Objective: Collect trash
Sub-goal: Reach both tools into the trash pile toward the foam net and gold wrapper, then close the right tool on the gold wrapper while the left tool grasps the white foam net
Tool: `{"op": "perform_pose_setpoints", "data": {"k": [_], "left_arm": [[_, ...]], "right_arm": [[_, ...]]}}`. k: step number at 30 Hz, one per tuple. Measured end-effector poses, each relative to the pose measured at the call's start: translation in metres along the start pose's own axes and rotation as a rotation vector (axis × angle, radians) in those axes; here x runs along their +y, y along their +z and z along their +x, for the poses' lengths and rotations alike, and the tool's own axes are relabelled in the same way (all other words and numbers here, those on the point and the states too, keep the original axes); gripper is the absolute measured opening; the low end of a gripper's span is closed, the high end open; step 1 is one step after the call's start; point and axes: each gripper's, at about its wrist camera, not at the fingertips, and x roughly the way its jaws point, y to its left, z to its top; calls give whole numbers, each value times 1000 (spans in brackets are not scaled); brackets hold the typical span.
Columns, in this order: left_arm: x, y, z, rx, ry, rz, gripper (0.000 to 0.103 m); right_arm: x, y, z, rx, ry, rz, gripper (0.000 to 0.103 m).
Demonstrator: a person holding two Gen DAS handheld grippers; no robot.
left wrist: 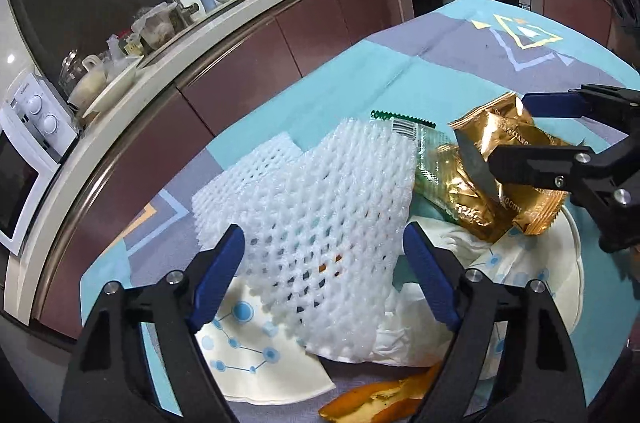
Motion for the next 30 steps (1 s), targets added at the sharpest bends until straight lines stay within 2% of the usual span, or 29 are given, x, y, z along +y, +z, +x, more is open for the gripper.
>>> {"op": "perform_pose_setpoints", "data": {"k": [1,3,5,7,8,10,11,12,13,17,20,30], "left_arm": [[0,0,1,6,-7,-2,73],[0,-1,2,11,-15,0,62],[-1,-2,2,14,-31,10,53],[-2,-3,3,21,-48,14,38],[-2,-4,3,25,-58,14,35],[-1,-6,4,34,-78,14,17],[-1,-7,4,35,-82,12,15],[0,-7,5,35,-88,8,7],[2,-8,5,39,-106,2,3],[8,-10,8,36,-138,-21,1],[12,-10,7,23,-135,-38,1],[21,-5,-1,6,-114,-53,1]], "right_arm": [[0,-1,0,6,4,1,78],[-1,-3,1,15,11,2,75],[-1,-5,-1,12,16,2,63],[-1,-5,-1,14,27,2,58],[0,-6,-1,15,31,2,53],[0,-7,-2,17,36,-1,46],[0,-7,-3,17,45,1,42],[0,-8,-3,18,48,0,39],[0,-8,-3,18,50,-2,32],[0,-8,-4,16,72,0,21],[1,-8,-8,2,97,3,15],[2,-3,-12,-21,117,12,10]]}}
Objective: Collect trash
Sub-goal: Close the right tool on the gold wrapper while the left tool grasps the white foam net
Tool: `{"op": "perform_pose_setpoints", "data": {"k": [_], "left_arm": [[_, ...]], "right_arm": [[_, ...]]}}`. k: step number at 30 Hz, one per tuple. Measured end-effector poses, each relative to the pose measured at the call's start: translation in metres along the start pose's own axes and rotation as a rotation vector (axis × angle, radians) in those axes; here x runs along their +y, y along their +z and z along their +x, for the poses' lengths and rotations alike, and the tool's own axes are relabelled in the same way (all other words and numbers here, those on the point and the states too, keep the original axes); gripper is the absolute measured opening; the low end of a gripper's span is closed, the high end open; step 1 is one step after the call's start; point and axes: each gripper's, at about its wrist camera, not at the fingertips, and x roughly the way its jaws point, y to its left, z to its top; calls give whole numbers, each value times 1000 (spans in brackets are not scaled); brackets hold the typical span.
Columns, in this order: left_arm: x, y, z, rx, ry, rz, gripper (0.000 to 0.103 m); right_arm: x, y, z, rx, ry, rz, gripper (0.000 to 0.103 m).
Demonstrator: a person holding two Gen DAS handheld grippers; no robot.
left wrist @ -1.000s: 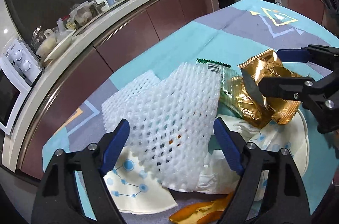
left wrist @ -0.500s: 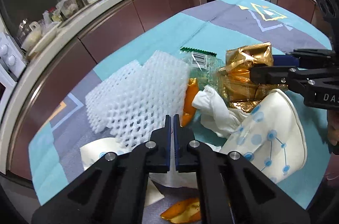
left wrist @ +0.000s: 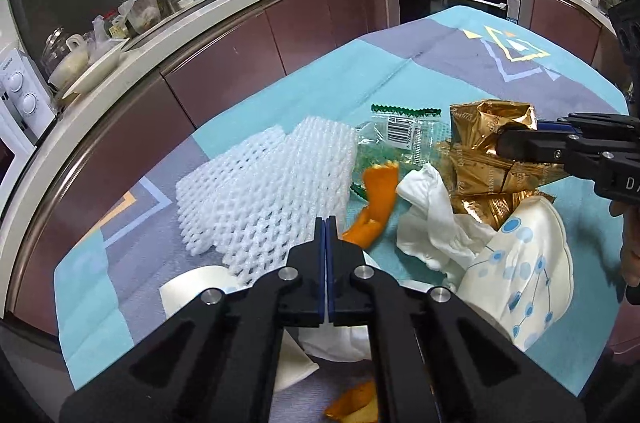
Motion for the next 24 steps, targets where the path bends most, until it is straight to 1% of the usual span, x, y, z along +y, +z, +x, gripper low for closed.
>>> {"op": "perform_pose_setpoints", "data": {"k": [2,7,10,11,13,14,15,16,18,19,20,21,22,23,24], "left_arm": [[1,2,-2,-10,15,-3,1],[3,7,-13,-40,15,-12,1],[7,9,-21,-63,30,-25,1],[7,10,-22,-61,32,-19,1],[5,11,-17,-26,10,-1,1],[5,11,-15,-23,11,-2,2],[4,11,-12,-19,8,-1,10],[1,12,-9,-9,18,13,34],[-6,13,-10,-33,64,43,59],[-9,14,-11,-40,61,54,62],[-11,16,-12,-44,56,63,68],[-13,17,-12,-47,72,75,75],[-15,18,-10,-44,95,94,73],[-16,20,-7,-36,115,106,57],[-16,21,-4,-22,126,110,33]], "right_arm": [[-1,0,0,-1,5,6,10],[0,2,-4,-15,17,9,10],[0,3,-8,-29,19,12,10],[0,3,-8,-29,19,12,10],[0,4,-9,-30,19,11,10],[0,4,-10,-34,18,12,10],[0,3,-11,-38,18,14,10],[0,3,-12,-40,18,14,10],[-1,2,-12,-36,16,13,10],[-1,1,-12,-36,14,14,10],[-3,0,-12,-35,11,15,10],[-5,0,-12,-35,9,21,10],[-5,1,-12,-34,9,24,10],[-5,1,-11,-34,10,25,10],[-5,2,-11,-36,12,25,10]]}}
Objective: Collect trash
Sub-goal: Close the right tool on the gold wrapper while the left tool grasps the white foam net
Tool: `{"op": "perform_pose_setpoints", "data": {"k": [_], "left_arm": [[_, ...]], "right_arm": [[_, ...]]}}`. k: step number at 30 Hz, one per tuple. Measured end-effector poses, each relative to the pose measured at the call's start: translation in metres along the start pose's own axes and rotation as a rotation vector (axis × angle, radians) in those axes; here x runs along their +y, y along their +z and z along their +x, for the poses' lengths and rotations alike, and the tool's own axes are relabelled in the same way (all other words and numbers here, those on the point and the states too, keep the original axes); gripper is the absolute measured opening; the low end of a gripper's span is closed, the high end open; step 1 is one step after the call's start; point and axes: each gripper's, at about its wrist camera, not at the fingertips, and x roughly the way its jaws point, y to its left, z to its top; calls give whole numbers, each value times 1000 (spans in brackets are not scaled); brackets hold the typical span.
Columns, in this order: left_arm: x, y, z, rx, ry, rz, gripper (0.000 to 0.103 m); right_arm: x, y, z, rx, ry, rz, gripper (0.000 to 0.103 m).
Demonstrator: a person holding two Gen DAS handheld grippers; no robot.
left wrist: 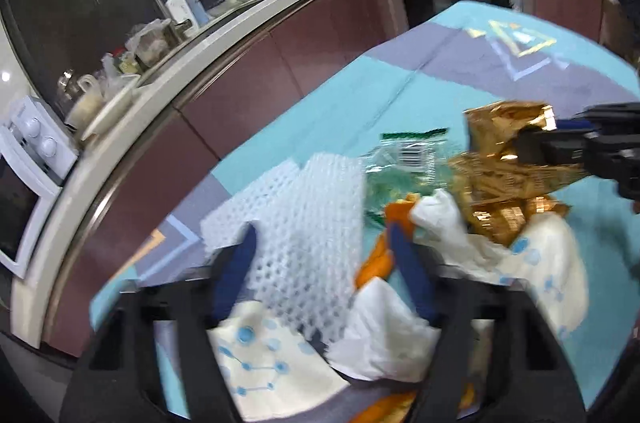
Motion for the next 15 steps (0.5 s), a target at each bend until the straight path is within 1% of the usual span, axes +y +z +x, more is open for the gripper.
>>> {"op": "perform_pose_setpoints", "data": {"k": [1,2,4,5,6,7,8,11,12,13,14,15], "left_arm": [[1,1,6,22,-3,3,22],[2,2,11,33,-7,5,14],[1,2,19,55,-2,19,16],[1,2,20,56,-2,19,34],[1,1,18,42,1,13,62],[0,1,12,16,-1,8,73],[0,1,9,9,-7,8,77],[-4,0,6,4,12,41,76],[-5,1,6,6,8,43,74],[-6,1,9,15,23,52,69],[-7,1,11,22,40,62,66],[-8,1,15,32,48,67,65]], "right_arm": [[0,0,-1,-2,3,0,10],[0,0,-1,-4,5,1,10],[-1,1,-2,-8,6,5,10],[-2,1,-2,-8,5,5,10],[-3,1,-3,-11,3,7,10],[-3,1,-3,-11,2,8,10],[-5,0,-3,-11,-1,11,10],[-7,0,-2,-10,-2,17,10],[-7,-1,-2,-10,0,17,10],[-6,-1,-2,-9,2,17,10],[-6,-1,-2,-9,3,19,10],[-6,-1,-3,-10,3,20,10]]}}
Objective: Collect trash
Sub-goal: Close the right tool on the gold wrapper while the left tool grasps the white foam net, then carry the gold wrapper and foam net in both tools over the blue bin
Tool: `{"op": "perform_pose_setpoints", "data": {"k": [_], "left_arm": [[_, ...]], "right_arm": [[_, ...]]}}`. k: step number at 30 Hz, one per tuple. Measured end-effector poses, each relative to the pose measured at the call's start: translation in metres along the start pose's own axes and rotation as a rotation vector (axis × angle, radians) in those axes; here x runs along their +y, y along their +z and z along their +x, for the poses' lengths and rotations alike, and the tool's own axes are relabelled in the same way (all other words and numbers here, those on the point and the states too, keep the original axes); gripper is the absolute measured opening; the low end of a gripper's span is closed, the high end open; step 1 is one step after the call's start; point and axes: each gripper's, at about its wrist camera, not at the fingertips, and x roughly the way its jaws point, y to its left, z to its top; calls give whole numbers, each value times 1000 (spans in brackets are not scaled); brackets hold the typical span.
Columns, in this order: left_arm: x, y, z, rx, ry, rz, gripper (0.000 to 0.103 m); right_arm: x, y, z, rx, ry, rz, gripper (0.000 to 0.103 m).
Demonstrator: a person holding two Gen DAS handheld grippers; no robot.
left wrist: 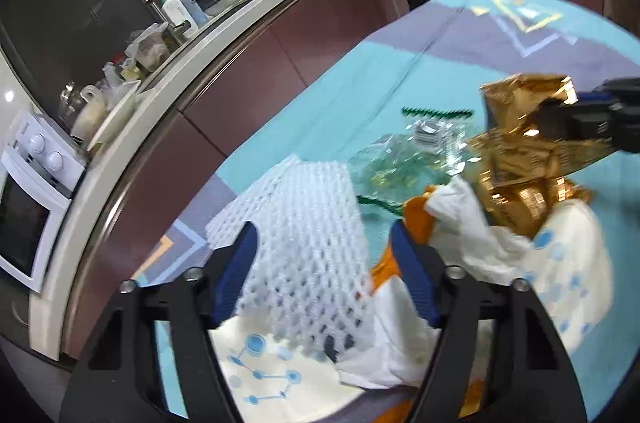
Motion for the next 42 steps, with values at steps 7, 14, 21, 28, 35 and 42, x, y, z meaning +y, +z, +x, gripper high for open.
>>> {"op": "perform_pose_setpoints", "data": {"k": [7,14,21,28,35,42], "left_arm": [[2,-6,35,99,11,-6,19],[13,-11,17,30,-20,-78,11],[37,-13,-45,-130,-29,-195,11],[48,-35,-114,-273,-45,-340,10],[44,-73,-165,-347,-32,-448,10],[43,-126,-199,-348,25,-573,10]], "right_arm": [[-3,0,-7,-17,-6,7,10],[-2,0,-8,-21,-3,10,10],[8,4,-18,-49,2,-13,10],[27,7,-37,-87,10,-61,10],[52,4,-54,-117,26,-116,10],[92,-5,-67,-132,71,-205,10]]}}
